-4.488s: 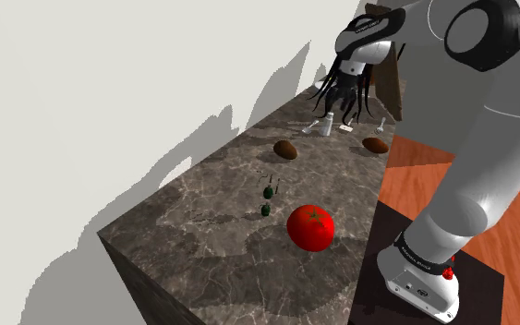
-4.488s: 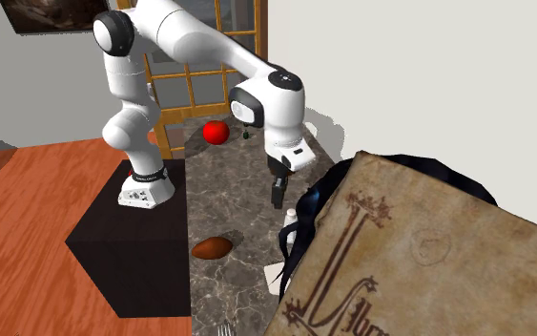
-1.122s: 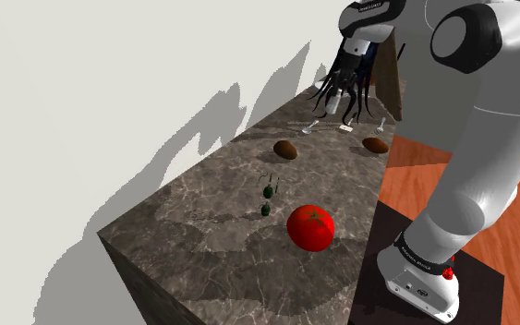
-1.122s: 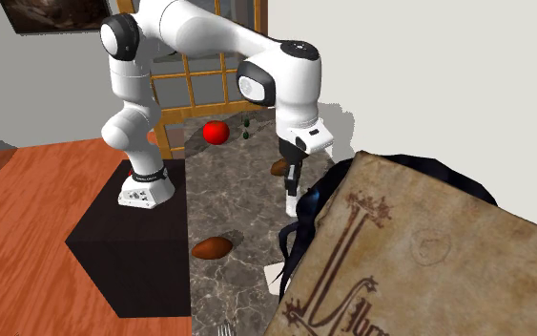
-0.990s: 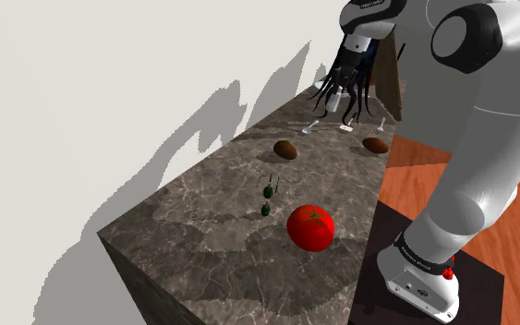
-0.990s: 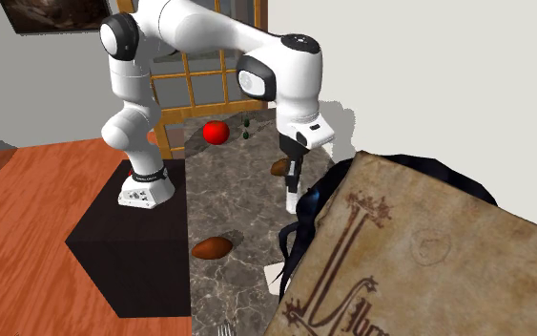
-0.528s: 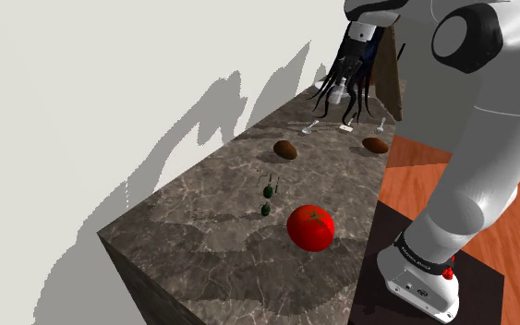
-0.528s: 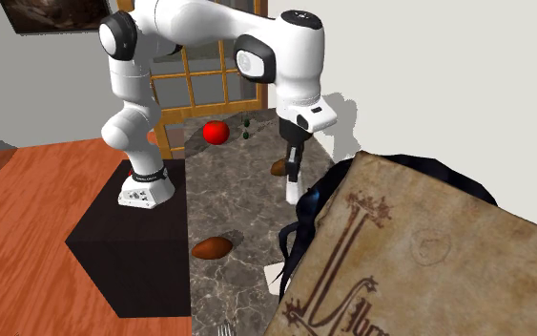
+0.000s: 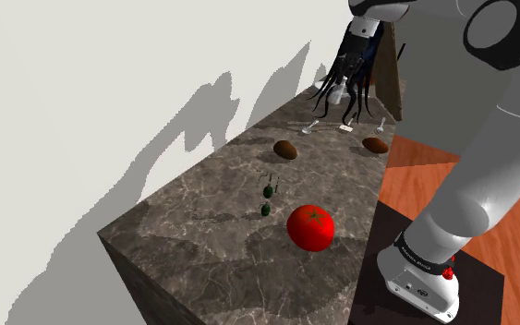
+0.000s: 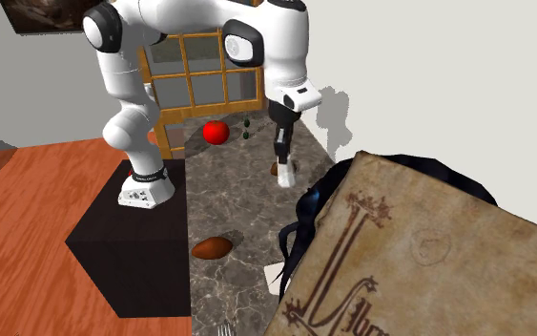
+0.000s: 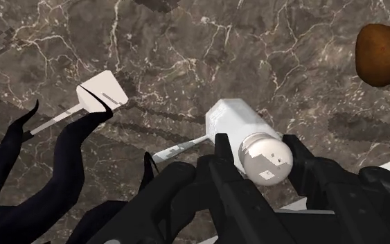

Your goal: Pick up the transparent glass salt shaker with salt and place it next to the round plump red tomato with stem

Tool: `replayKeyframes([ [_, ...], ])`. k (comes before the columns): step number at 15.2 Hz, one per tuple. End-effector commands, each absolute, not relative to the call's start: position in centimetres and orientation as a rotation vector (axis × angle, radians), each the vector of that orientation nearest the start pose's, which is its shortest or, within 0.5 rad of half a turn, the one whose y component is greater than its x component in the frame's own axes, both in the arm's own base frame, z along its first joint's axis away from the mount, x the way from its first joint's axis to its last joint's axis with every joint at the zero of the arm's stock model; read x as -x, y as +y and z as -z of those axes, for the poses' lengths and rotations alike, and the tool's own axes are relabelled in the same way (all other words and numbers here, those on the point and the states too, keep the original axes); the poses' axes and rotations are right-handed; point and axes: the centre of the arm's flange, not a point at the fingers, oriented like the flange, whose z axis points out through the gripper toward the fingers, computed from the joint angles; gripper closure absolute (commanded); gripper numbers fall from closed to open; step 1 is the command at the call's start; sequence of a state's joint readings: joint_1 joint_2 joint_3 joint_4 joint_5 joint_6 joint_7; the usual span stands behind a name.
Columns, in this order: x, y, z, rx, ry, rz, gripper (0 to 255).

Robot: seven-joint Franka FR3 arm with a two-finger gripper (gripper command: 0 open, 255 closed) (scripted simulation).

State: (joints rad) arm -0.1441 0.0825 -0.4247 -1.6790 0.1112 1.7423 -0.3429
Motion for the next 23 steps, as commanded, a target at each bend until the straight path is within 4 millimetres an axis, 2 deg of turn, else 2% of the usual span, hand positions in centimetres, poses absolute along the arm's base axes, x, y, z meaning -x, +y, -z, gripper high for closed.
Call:
replayKeyframes([
  [1, -49.0, -27.7, -54.3, 3.046, 0.374, 0.035, 255],
  [23, -35.8, -1.8, -54.4, 3.046, 0.374, 0.035, 255],
])
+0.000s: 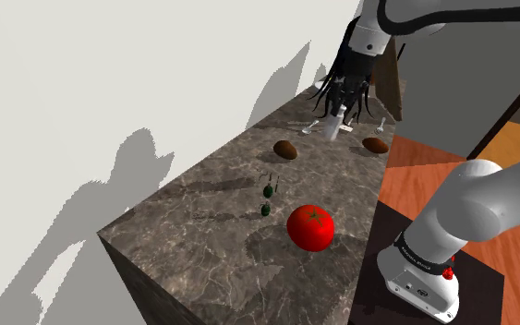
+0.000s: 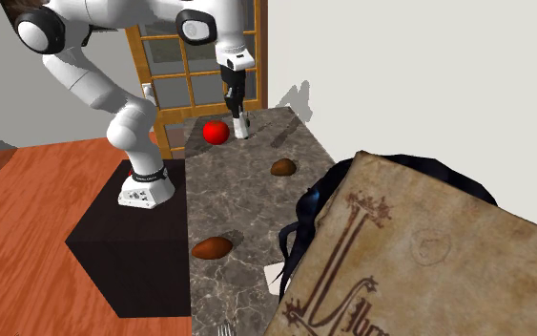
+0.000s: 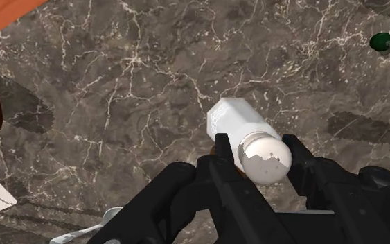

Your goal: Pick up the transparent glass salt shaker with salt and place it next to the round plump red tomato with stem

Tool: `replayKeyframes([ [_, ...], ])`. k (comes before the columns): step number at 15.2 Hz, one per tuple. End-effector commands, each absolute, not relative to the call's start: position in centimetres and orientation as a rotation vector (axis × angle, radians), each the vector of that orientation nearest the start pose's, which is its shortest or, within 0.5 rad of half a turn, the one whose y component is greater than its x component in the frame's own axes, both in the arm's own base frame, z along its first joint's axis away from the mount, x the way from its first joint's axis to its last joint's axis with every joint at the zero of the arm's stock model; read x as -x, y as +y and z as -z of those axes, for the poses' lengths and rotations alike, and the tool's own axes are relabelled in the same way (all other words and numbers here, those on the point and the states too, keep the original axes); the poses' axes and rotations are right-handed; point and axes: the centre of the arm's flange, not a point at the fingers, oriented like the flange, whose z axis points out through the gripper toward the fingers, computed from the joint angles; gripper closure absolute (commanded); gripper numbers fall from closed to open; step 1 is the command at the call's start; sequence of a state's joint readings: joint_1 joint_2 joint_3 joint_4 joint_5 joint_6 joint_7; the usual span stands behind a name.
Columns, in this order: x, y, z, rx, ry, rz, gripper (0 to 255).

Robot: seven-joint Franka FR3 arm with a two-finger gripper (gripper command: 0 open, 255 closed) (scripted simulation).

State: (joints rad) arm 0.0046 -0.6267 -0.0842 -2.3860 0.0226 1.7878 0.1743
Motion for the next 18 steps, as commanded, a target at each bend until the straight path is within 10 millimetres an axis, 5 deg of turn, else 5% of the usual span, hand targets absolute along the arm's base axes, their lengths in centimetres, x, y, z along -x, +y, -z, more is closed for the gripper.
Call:
replayKeyframes([
  [1, -35.2, -0.6, -54.4, 3.046, 0.374, 0.035, 255],
  [10, -29.8, 9.9, -54.5, 3.046, 0.374, 0.035, 255],
  [18, -29.8, 9.9, -50.3, 3.046, 0.374, 0.035, 255],
])
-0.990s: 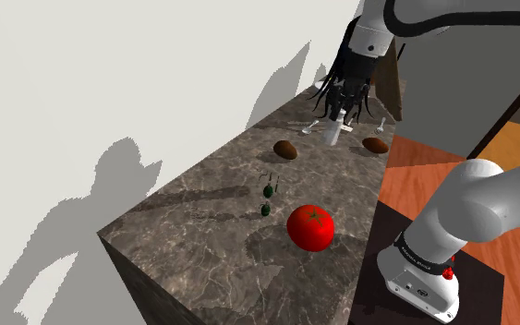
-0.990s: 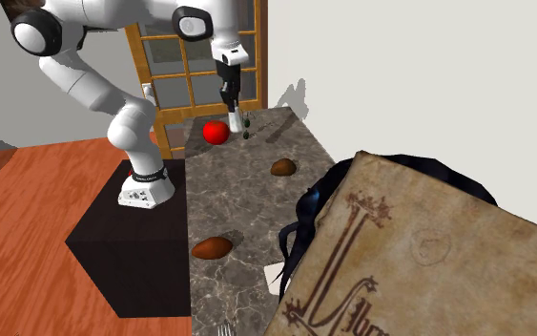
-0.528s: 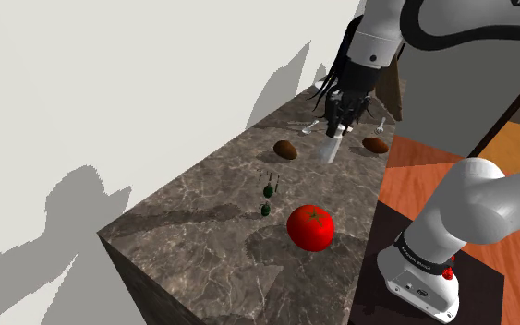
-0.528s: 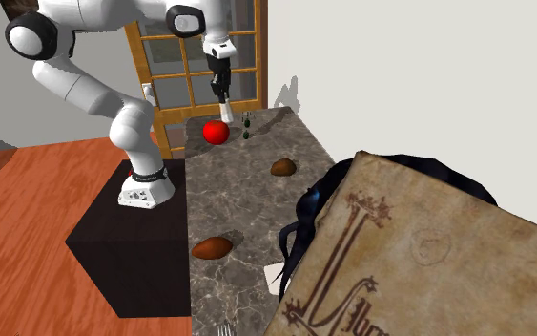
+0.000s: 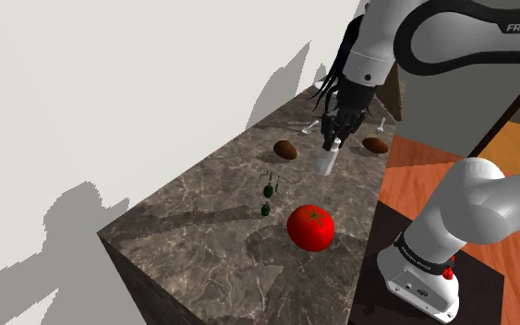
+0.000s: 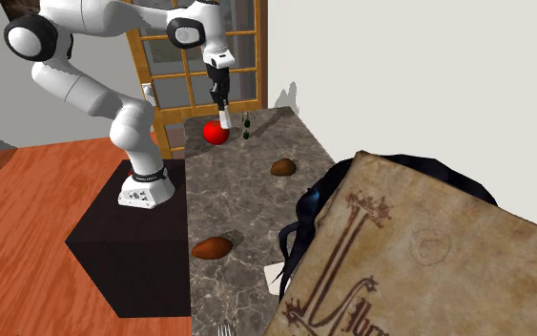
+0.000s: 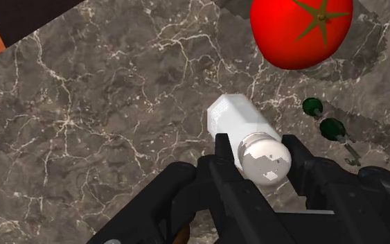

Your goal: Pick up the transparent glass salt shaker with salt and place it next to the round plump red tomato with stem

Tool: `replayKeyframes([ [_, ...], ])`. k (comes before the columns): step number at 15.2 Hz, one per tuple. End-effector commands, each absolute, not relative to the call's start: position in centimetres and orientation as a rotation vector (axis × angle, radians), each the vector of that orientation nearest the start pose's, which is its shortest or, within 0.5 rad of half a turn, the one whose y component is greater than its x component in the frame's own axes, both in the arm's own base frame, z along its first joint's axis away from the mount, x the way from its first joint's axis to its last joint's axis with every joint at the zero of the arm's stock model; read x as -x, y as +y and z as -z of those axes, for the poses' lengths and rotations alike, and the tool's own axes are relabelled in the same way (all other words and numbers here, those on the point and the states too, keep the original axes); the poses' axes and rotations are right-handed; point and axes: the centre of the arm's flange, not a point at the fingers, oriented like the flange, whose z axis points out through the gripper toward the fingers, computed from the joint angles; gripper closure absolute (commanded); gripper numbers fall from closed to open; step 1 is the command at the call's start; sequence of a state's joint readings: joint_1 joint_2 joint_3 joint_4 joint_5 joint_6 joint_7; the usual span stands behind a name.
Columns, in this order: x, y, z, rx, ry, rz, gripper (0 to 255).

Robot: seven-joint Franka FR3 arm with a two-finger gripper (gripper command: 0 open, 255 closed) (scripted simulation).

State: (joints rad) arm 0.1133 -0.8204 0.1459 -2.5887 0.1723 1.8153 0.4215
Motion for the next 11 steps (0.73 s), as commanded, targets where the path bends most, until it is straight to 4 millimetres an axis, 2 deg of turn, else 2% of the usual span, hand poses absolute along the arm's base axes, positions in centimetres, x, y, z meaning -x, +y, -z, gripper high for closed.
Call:
replayKeyframes([
  [1, -29.8, 9.9, -49.7, 3.046, 0.374, 0.035, 255],
  [11, -29.8, 9.9, -44.5, 3.046, 0.374, 0.035, 255],
])
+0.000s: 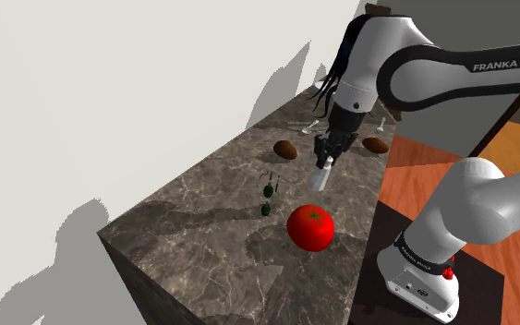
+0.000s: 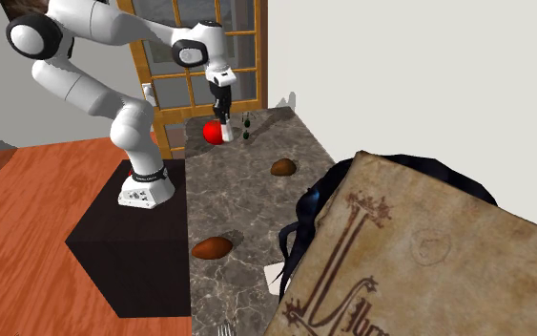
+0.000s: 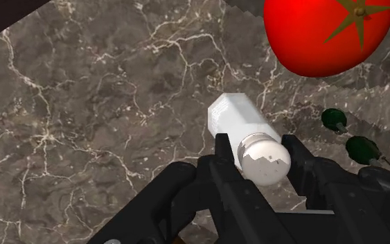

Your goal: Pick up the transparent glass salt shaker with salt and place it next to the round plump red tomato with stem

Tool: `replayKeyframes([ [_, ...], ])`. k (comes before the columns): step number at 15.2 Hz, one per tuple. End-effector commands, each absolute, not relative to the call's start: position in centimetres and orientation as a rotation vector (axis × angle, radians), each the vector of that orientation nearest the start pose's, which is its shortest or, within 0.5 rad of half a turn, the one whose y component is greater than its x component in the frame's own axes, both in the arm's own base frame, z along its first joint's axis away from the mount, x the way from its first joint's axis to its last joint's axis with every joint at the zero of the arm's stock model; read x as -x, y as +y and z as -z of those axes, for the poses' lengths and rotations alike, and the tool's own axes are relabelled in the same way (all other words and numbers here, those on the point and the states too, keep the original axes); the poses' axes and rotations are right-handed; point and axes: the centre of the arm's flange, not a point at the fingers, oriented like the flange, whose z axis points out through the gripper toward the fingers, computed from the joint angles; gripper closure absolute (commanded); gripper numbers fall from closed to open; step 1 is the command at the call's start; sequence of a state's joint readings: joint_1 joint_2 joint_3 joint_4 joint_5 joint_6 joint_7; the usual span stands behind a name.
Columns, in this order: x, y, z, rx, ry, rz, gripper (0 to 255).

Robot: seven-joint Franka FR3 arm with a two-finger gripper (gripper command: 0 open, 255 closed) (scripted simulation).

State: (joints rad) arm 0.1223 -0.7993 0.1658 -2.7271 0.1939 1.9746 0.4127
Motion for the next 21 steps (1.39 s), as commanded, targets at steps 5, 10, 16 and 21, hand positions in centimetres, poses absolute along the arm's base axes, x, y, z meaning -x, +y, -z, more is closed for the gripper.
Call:
replayKeyframes([
  [5, -29.8, 9.9, -41.8, 3.046, 0.374, 0.035, 255],
  [10, -29.8, 9.9, -39.2, 3.046, 0.374, 0.035, 255],
  [16, -29.8, 9.9, -37.5, 3.046, 0.374, 0.035, 255],
  [21, -29.8, 9.9, -37.5, 3.046, 0.374, 0.035, 0],
])
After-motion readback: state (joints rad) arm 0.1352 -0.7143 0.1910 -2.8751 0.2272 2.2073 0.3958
